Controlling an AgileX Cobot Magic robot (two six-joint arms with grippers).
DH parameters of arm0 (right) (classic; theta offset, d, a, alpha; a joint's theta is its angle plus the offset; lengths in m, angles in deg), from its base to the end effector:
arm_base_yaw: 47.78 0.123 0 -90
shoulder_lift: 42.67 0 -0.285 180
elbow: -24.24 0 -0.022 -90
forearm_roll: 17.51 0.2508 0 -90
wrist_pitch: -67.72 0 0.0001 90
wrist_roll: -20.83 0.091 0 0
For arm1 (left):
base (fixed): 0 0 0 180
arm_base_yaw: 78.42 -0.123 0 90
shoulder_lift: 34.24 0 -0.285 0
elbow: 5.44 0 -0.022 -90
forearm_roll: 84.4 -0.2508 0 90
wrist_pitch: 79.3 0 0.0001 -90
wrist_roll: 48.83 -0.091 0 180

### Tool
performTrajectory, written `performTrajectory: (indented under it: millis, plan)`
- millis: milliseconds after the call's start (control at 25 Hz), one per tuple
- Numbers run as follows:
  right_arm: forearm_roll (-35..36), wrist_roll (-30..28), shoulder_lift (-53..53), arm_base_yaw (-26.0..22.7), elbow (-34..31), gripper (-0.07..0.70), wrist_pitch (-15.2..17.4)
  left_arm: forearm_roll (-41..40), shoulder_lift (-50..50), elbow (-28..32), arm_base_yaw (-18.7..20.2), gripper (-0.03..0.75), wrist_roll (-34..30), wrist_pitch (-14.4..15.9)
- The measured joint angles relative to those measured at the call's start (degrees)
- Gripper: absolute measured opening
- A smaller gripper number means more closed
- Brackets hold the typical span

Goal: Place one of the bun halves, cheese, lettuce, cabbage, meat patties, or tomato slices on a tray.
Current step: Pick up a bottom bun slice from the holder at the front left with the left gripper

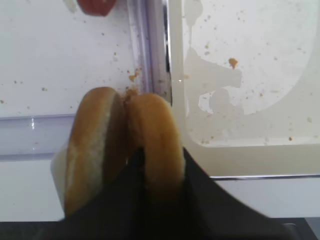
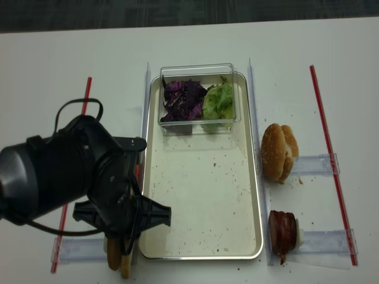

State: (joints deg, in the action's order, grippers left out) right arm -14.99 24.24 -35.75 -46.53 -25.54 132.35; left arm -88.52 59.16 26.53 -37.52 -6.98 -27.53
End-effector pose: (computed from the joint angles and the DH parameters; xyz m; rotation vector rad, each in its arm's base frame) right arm -0.0078 0.0034 0.2661 0.0362 2.1181 0.1017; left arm 0.1838 -0.1524 0.1895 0.0407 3.0658 0.0157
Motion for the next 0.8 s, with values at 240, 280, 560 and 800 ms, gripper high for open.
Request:
performTrajectory:
  millis: [240,280,560,800]
  plan:
    - [0.0,0.0,0.0,0.0,0.0,0.176,0.0,-0.08,0.0,0.0,0.0,0.064,0.0,0.11]
    - [0.0,0.0,0.0,0.0,0.0,0.176,0.0,-0.08,0.0,0.0,0.0,0.063,0.0,0.22]
    - [0.0,0.0,0.0,0.0,0.0,0.176,0.0,-0.08,0.0,0.0,0.0,0.062,0.0,0.68]
    - [0.0,0.0,0.0,0.0,0.0,0.176,0.0,-0.55,0.0,-3.87,0.0,0.062,0.0,5.61]
